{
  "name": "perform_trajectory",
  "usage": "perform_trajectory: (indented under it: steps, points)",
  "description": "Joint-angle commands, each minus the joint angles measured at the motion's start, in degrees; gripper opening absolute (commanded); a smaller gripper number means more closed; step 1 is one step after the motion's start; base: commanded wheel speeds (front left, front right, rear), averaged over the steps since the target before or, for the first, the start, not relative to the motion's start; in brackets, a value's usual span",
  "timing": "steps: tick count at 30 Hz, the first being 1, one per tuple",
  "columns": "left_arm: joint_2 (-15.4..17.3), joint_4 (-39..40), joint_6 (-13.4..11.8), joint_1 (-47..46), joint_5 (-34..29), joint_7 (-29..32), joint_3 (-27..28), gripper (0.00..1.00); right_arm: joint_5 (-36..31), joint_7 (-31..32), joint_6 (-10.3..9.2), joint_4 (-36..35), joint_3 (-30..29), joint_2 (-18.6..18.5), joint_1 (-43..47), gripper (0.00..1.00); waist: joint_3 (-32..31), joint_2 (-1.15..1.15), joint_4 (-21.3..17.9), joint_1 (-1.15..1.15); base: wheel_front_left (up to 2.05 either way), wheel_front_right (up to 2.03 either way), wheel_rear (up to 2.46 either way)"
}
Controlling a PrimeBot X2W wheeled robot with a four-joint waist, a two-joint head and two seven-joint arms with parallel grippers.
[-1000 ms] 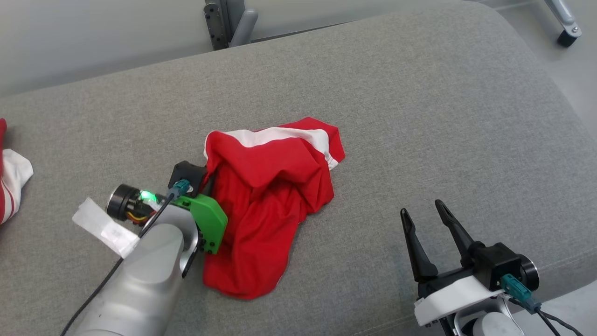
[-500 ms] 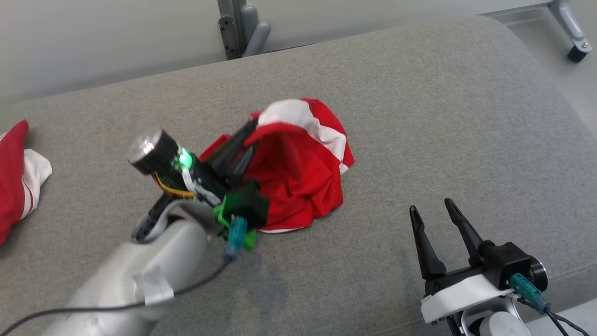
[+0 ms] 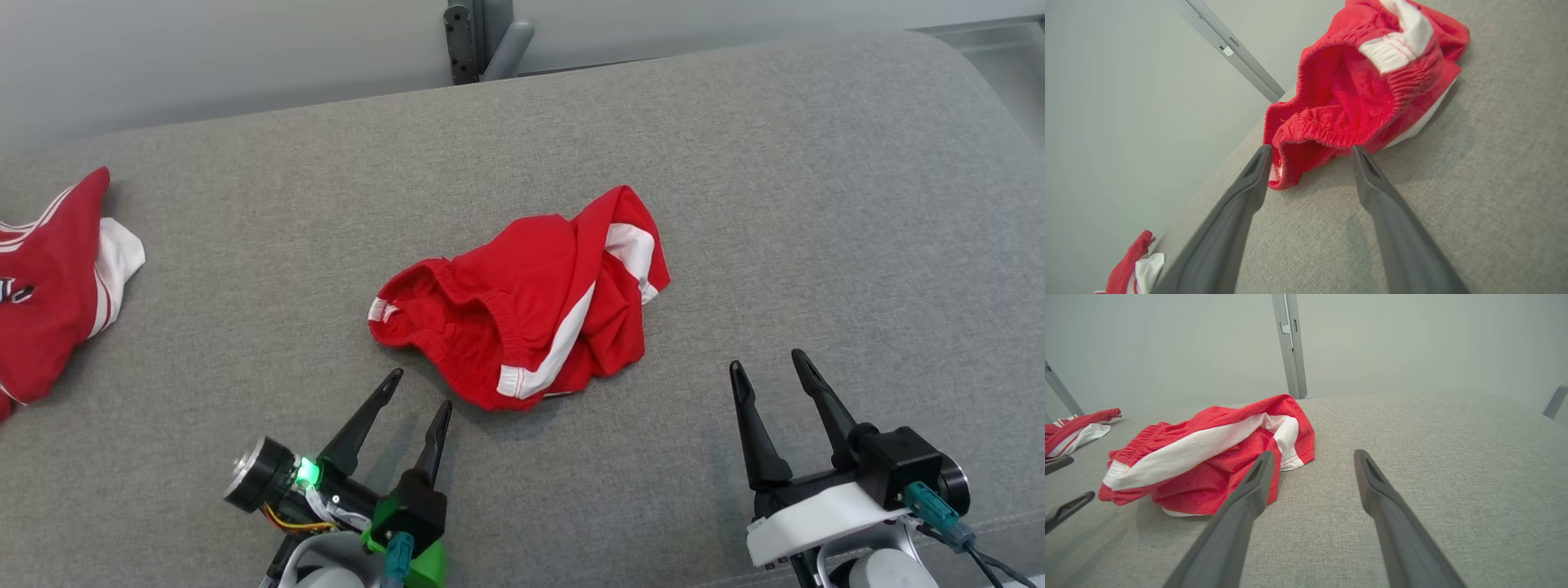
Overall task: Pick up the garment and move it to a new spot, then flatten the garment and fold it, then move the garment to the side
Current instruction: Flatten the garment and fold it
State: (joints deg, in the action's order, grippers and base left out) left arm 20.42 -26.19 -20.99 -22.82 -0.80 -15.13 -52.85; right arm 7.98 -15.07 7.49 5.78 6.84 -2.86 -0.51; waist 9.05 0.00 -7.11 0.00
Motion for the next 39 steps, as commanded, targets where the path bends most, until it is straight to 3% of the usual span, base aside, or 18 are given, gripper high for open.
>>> perform_trajectory:
  steps: [1,4,6,8,11,12,15,18,25,27,28,29,35,39]
  points:
    - [0.0,2.1,-1.0,2.2,2.7,0.0,2.0,1.0,-0.2,-0.2,0.0,-0.1,-0.2,-0.1,0.5,1.0,-1.0,0.0,1.1,0.0,0.0,0.0,0.0]
    - [-0.3,7.2,-1.3,4.9,7.1,0.0,5.7,1.0,-0.4,-0.2,0.0,0.1,-0.1,-0.1,1.2,1.0,-1.9,0.0,2.0,0.0,0.0,0.0,0.0]
    - [-0.8,10.5,0.0,6.3,9.5,0.0,7.8,1.0,-0.4,-0.2,0.0,0.1,0.2,-0.1,1.4,1.0,-2.3,0.0,2.3,0.0,0.0,0.0,0.0]
    - [-1.8,13.3,3.5,7.3,11.8,0.0,9.1,1.0,-0.5,-0.2,0.0,0.2,0.6,-0.1,1.6,1.0,-2.7,0.0,2.4,0.0,0.0,0.0,0.0]
    - [-3.5,14.2,10.8,8.7,16.5,0.0,10.7,1.0,-0.5,-0.2,0.0,0.5,0.9,-0.1,1.9,1.0,-3.4,0.0,2.5,0.0,0.0,0.0,0.0]
    - [-3.5,14.2,10.8,8.7,16.5,0.0,10.7,1.0,-0.5,-0.2,0.0,0.5,0.9,-0.1,1.9,1.0,-3.4,0.0,2.5,0.0,0.0,0.0,0.0]
    - [-6.0,11.7,16.7,9.4,21.0,0.0,12.8,1.0,-0.7,-0.2,0.0,0.8,1.2,-0.1,2.0,1.0,-4.1,0.0,2.3,0.0,0.0,0.0,0.0]
    - [-8.0,7.3,20.1,8.5,23.0,0.0,13.6,1.0,-1.0,-0.2,0.0,1.0,1.3,-0.1,2.2,1.0,-4.5,0.0,1.9,0.0,0.0,0.0,0.0]
    - [-13.4,-3.6,25.5,3.7,27.2,0.0,13.9,1.0,-1.0,-0.2,0.0,1.3,2.1,-0.1,2.6,1.0,-4.9,0.0,0.3,0.0,0.0,0.0,0.0]
    - [-13.7,-4.6,25.7,3.1,27.6,0.0,13.8,0.99,-1.0,-0.2,0.0,1.3,2.2,-0.1,2.5,1.0,-4.8,0.0,0.1,0.0,0.0,0.0,0.0]
    - [-14.3,-6.4,26.1,2.1,28.2,0.0,13.8,0.8,-0.8,-0.2,0.0,1.3,2.3,-0.1,2.3,1.0,-4.6,0.0,-0.5,0.0,0.0,0.0,0.0]
    - [-14.5,-7.3,26.2,1.6,28.5,0.0,14.1,0.54,-0.7,-0.2,0.0,1.3,2.3,-0.1,2.2,1.0,-4.5,0.0,-0.7,0.0,0.0,0.0,0.0]
    - [-15.5,-11.9,27.0,-0.4,31.7,2.5,14.5,0.0,-0.4,-0.2,0.0,1.2,2.2,-0.1,1.9,1.0,-4.0,0.0,-1.5,0.0,0.0,0.0,0.0]
    - [-16.0,-13.7,27.6,-1.4,33.4,4.8,13.6,0.0,-0.3,-0.2,0.0,1.2,1.9,-0.1,1.6,1.0,-3.9,0.0,-1.7,0.0,0.0,0.0,0.0]
